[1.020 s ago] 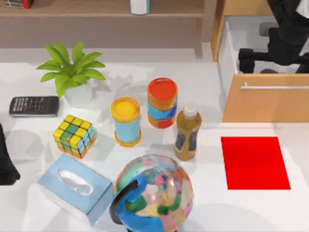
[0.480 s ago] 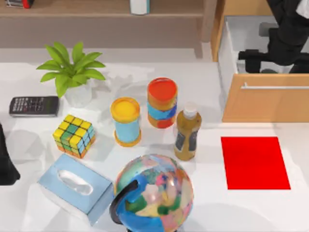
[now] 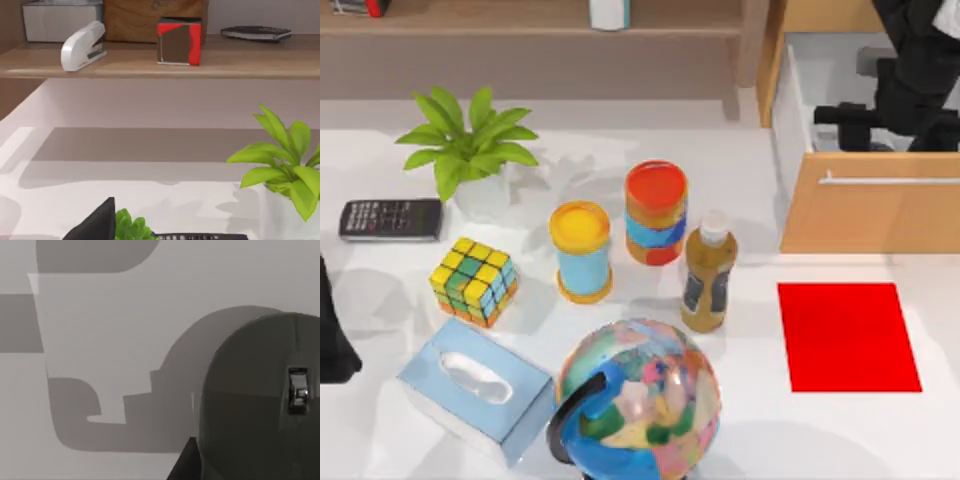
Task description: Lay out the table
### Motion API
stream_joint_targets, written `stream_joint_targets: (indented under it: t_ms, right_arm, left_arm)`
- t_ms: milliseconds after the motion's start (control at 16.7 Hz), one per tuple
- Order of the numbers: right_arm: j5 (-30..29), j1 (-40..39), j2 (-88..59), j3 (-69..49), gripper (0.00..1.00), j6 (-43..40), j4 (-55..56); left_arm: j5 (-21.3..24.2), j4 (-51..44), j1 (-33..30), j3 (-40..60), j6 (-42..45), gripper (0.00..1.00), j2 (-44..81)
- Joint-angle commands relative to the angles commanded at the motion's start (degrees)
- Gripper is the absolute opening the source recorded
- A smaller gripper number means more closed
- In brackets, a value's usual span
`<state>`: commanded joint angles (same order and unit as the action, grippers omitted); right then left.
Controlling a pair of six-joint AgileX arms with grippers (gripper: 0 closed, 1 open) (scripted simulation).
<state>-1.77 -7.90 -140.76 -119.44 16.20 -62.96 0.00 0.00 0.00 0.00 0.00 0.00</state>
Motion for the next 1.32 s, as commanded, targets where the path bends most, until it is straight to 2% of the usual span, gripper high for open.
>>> stream_joint_targets:
  t_ms: [720, 1320]
  right_arm:
    - [-0.3, -0.1, 2.6, 0.0, 0.0, 0.0, -1.5]
    - [-0.6, -4.7, 26.4, 10.3, 0.0, 1.5, 0.8]
  left_arm:
    - [0.0, 0.0, 0.0, 0.0, 0.0, 1.0, 0.0]
    - [0.0, 0.0, 0.0, 0.0, 0.0, 1.0, 0.0]
